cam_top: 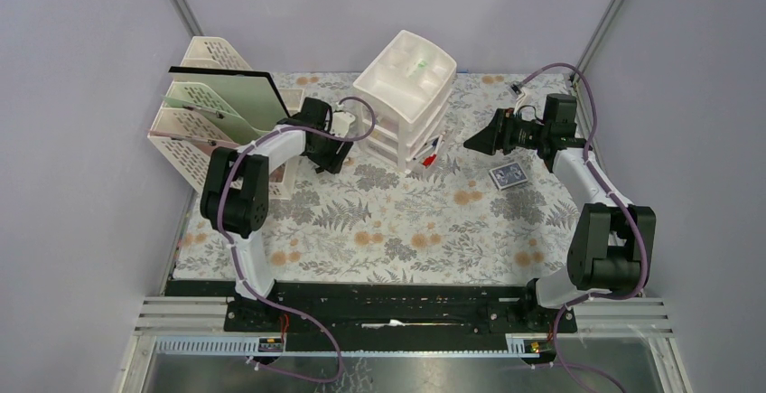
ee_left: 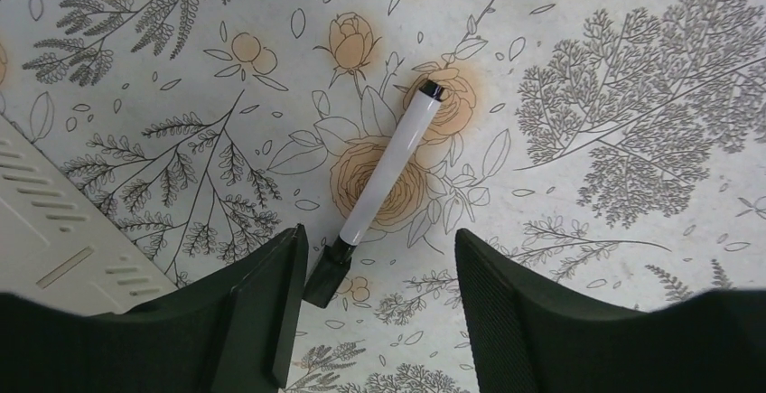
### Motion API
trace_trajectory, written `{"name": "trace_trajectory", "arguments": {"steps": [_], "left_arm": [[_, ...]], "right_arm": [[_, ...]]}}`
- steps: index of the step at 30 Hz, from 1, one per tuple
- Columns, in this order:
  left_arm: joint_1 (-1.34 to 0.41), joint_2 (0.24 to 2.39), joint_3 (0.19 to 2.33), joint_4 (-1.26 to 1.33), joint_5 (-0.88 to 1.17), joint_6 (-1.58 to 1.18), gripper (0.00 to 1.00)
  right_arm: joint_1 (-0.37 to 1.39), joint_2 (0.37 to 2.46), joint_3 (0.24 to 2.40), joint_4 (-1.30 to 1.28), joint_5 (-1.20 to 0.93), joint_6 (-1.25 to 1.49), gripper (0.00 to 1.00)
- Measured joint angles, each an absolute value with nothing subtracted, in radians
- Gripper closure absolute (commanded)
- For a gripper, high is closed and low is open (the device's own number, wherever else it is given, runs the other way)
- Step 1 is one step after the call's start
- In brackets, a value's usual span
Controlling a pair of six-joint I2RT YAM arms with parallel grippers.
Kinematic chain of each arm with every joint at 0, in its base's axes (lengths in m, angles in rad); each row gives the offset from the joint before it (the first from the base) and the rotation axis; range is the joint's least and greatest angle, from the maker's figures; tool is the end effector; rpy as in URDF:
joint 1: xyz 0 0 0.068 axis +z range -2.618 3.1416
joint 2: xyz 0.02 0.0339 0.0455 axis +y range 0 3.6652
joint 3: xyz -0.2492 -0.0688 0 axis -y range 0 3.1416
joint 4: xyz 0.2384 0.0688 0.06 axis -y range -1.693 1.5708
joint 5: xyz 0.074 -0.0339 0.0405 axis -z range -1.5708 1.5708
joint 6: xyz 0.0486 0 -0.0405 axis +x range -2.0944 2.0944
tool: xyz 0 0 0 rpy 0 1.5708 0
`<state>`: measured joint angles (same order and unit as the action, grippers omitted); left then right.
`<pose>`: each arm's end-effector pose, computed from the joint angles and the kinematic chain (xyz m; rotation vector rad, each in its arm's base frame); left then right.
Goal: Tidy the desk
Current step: Pick up the stationery from the center of the board.
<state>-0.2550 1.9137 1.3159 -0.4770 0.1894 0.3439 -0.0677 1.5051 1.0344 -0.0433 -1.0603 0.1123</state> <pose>0.3775 -0.1079 0.1565 0.8363 2.4943 -0.2200 0.3306 0.0201 0.2595 -0.4675 1.9129 1.1160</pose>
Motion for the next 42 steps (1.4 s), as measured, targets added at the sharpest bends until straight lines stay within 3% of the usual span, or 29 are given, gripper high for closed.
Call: {"name": "trace_trajectory", "arguments": {"steps": [7,10,20,30,42], "left_arm": [[-0.253,1.946,1.317,-0.477,0.186,0.367,0.58],[-0.252,1.954,1.317,-0.478,0.186,0.368,0.74],[-0.252,1.946,1.298,-0.460,0.190,0.334,0.94],[-0.249,1.796,1.089,-0.408,0.313,0.152,0.99],[-0.255,1.388,0.723,-0.191,0.636,-0.169,1.00]], "right_arm": [[-0.069,1.505,1.034,-0.043,-1.060,0.112,0.30],[-0.071,1.505,1.034,-0.043,-1.060,0.113,0.30],[-0.074,1.507,1.034,-0.042,-1.065,0.114,0.30],[-0.075,1.507,1.030,-0.015,-1.103,0.135,0.30],[-0.072,1.506,0.957,0.133,-1.189,0.237,0.28]]}}
